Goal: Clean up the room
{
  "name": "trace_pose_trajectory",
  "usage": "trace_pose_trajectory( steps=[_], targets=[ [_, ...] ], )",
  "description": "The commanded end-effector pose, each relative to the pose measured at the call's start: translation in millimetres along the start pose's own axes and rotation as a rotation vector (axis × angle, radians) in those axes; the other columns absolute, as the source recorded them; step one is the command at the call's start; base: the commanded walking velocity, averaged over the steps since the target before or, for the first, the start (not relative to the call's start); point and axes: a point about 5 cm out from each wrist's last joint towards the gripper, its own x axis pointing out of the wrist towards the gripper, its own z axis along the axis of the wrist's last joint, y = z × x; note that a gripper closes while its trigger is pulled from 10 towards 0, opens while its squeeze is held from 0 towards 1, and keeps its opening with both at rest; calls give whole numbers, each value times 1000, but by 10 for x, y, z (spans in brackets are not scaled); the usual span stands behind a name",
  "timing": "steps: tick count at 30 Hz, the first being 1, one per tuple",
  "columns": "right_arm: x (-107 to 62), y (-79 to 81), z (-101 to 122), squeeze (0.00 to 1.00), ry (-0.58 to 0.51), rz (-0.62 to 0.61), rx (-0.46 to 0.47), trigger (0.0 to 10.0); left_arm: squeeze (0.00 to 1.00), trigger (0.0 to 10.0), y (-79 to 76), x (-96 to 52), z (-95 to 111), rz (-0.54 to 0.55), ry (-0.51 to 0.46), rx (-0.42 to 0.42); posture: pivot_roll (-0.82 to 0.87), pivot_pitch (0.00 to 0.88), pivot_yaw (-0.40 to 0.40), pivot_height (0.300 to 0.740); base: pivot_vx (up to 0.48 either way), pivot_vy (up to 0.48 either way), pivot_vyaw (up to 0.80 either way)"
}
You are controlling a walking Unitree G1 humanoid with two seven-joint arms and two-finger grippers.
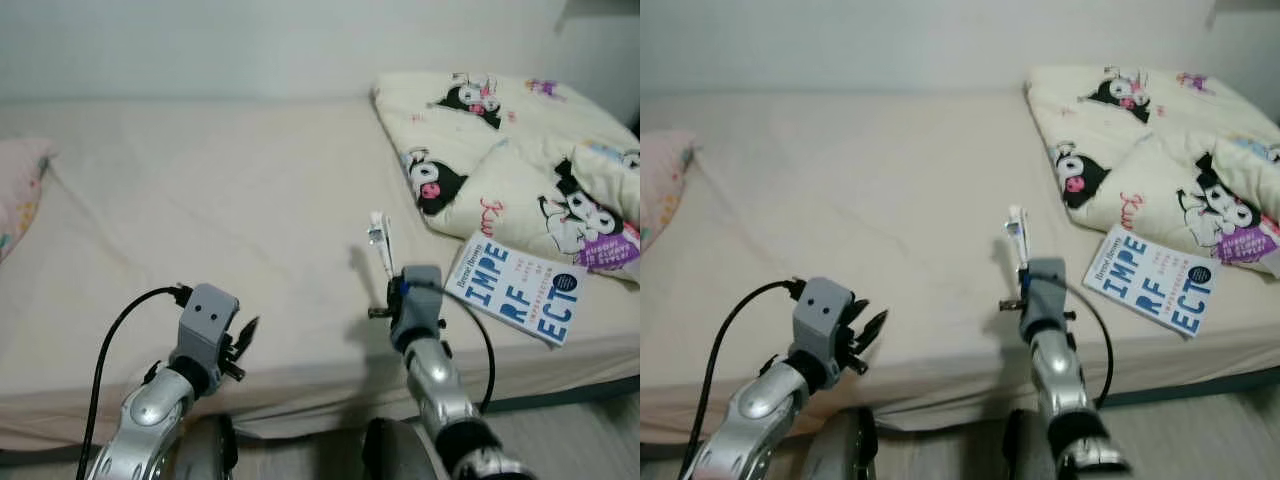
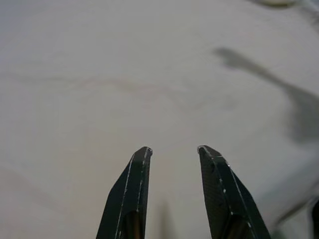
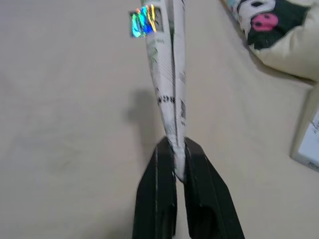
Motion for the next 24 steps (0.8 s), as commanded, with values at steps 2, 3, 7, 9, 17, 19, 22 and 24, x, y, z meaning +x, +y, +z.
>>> trace_pose_trajectory(
  steps=[2, 3, 7, 9, 17, 19, 22, 24],
  targets=[
    [-97, 78, 96, 0, -71, 29, -8, 10000, 0, 10000, 48, 52, -57, 111, 14, -21, 82, 55, -77, 581, 0, 0, 0],
    [-97, 78, 96, 0, -71, 29, -8, 10000, 0, 10000, 48, 52, -57, 111, 14, -21, 82, 55, -77, 581, 0, 0, 0],
    [-185, 143, 96, 0, -102, 51, -31, 10000, 0, 10000, 72, 120, -37, 181, -9, -61, 78, 43, -73, 581, 0, 0, 0],
    [-195, 140, 82, 0, -100, 43, -24, 10000, 0, 10000, 73, 141, -26, 191, -18, -76, 78, 41, -73, 585, 0, 0, 0],
    [-156, 28, 68, 0, -57, -26, -4, 10000, 0, 10000, 20, 210, 40, 180, -46, -76, 92, 30, -83, 615, 0, 0, 0],
    [-150, 18, 76, 0, -53, -24, -8, 10000, 0, 10000, 13, 215, 48, 184, -50, -76, 93, 30, -83, 620, 0, 0, 0],
    [-159, 16, 105, 0, -47, -17, -14, 10000, 0, 10000, 3, 221, 51, 196, -60, -81, 92, 28, -84, 635, 0, 0, 0],
    [-164, 23, 108, 0, -46, -13, -15, 10000, 0, 10000, -2, 224, 52, 197, -64, -84, 92, 28, -89, 640, 0, 0, 0]
  ],
)
